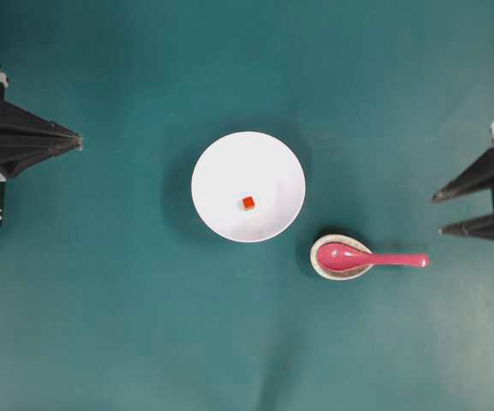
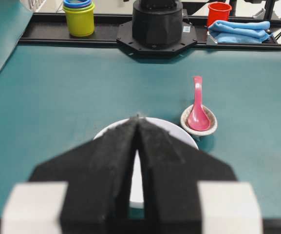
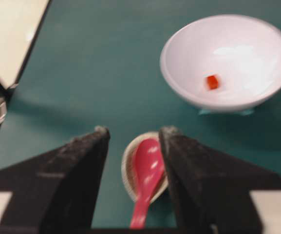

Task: Grip the spoon and scoop the red block from the bowl with right arm.
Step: 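Move the right gripper toward the pink spoon handle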

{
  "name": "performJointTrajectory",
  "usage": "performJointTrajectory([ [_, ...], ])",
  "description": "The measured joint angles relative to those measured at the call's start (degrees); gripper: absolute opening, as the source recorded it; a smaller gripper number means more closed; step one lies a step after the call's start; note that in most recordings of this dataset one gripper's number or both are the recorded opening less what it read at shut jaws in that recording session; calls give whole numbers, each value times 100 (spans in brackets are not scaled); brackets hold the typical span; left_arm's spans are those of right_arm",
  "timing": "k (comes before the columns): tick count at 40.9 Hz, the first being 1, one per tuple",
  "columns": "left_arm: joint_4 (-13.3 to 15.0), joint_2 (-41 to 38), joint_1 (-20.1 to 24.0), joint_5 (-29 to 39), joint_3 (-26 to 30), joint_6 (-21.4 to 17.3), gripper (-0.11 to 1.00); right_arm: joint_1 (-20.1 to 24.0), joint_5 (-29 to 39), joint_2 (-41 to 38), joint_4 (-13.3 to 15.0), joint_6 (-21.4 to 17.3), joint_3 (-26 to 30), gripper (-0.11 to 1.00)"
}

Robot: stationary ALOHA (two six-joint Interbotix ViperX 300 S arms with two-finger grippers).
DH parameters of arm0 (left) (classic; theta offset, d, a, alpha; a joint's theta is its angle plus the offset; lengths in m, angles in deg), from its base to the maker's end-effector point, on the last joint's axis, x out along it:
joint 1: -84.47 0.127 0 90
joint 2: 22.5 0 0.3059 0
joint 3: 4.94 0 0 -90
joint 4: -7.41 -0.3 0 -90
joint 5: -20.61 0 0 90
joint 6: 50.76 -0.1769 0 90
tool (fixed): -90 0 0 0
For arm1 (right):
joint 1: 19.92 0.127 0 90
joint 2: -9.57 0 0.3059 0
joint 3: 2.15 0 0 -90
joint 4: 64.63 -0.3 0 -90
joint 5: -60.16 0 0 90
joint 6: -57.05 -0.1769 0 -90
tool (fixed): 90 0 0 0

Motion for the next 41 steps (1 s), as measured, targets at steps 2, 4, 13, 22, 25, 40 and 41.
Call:
performJointTrajectory([
  [2,0,-9,0,18,0,0,0,105,-105,-62,-62,0,-79,53],
  [4,-9,0,0,18,0,0,0,193,-264,-132,-132,0,-185,53],
  [13,0,0,0,18,0,18,0,431,-1090,-650,-510,9,-668,53],
  [22,0,9,0,18,0,44,0,642,-1723,-1222,-756,0,-949,53],
  [25,0,9,0,18,0,44,0,694,-1898,-1433,-861,0,-1028,53],
  [40,0,18,0,18,0,44,0,1151,-3208,-2312,-1767,0,-1556,53],
  [41,0,18,0,0,0,44,0,1178,-3270,-2355,-1811,0,-1573,53],
])
